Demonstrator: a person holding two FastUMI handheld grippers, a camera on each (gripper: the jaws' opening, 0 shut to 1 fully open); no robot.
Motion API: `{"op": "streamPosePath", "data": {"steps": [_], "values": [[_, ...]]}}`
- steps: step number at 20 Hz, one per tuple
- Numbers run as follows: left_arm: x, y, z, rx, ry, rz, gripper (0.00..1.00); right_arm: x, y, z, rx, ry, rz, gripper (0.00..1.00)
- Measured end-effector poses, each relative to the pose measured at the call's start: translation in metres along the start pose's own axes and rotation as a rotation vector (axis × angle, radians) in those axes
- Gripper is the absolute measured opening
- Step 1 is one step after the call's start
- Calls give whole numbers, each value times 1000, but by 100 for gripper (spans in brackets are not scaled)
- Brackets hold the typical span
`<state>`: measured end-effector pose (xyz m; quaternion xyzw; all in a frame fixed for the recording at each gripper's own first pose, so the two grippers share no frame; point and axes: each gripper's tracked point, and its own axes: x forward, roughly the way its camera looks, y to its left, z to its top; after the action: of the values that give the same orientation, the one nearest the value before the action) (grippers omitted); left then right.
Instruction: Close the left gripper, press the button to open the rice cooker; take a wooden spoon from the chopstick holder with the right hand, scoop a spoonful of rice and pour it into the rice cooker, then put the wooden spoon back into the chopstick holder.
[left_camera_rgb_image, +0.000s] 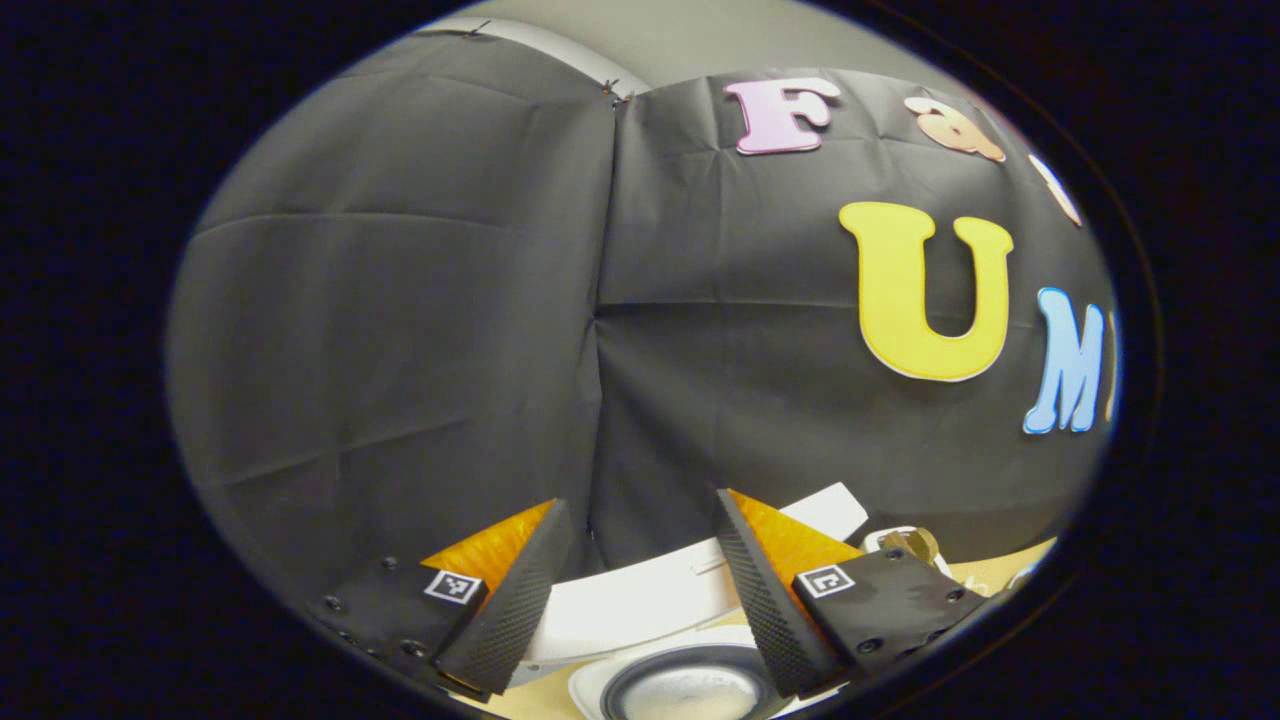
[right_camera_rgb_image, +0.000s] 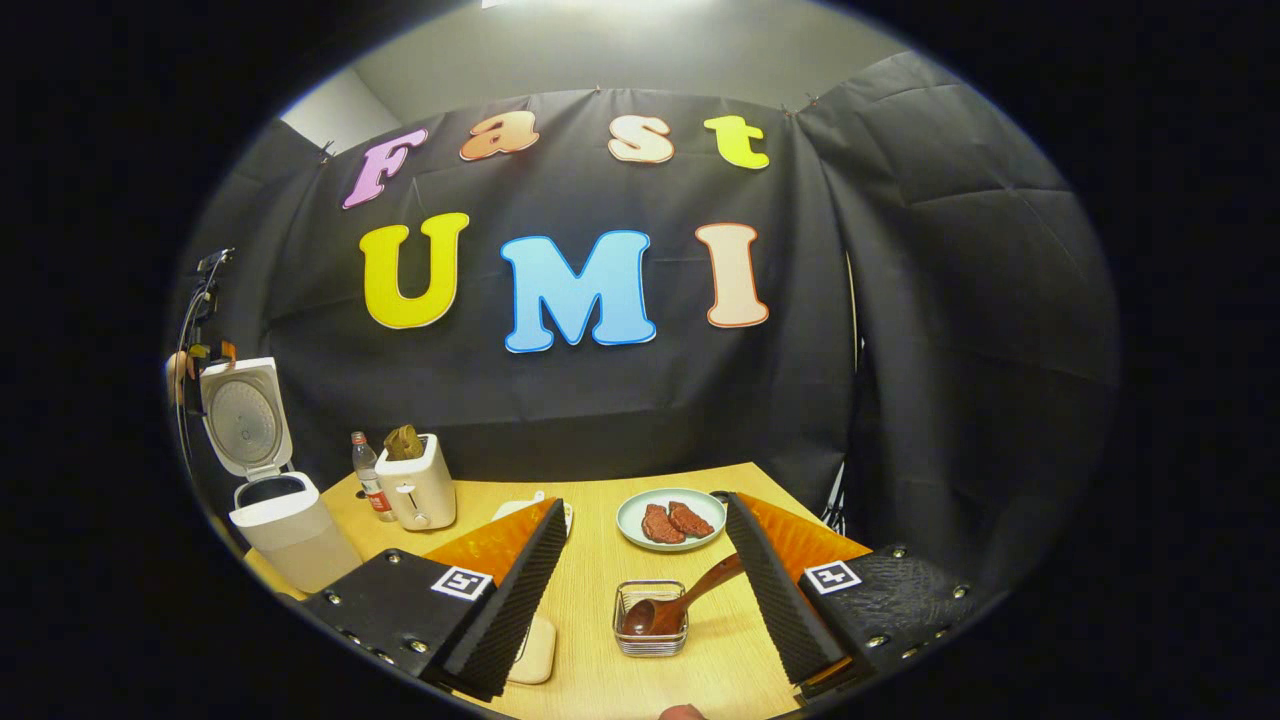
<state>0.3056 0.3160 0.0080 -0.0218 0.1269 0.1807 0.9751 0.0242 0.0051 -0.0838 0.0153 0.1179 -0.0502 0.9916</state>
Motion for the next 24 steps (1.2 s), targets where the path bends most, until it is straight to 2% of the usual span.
{"op": "streamPosePath", "data": {"steps": [7,15,24], "values": [[-59,-34,-36,-5,30,-26,96,8,-40,5,1,5,15,98],[-101,-73,-121,62,85,-36,98,14,-48,0,-31,13,68,98],[-111,-98,-185,26,176,-75,97,18,-40,-7,-46,38,100,98]]}}
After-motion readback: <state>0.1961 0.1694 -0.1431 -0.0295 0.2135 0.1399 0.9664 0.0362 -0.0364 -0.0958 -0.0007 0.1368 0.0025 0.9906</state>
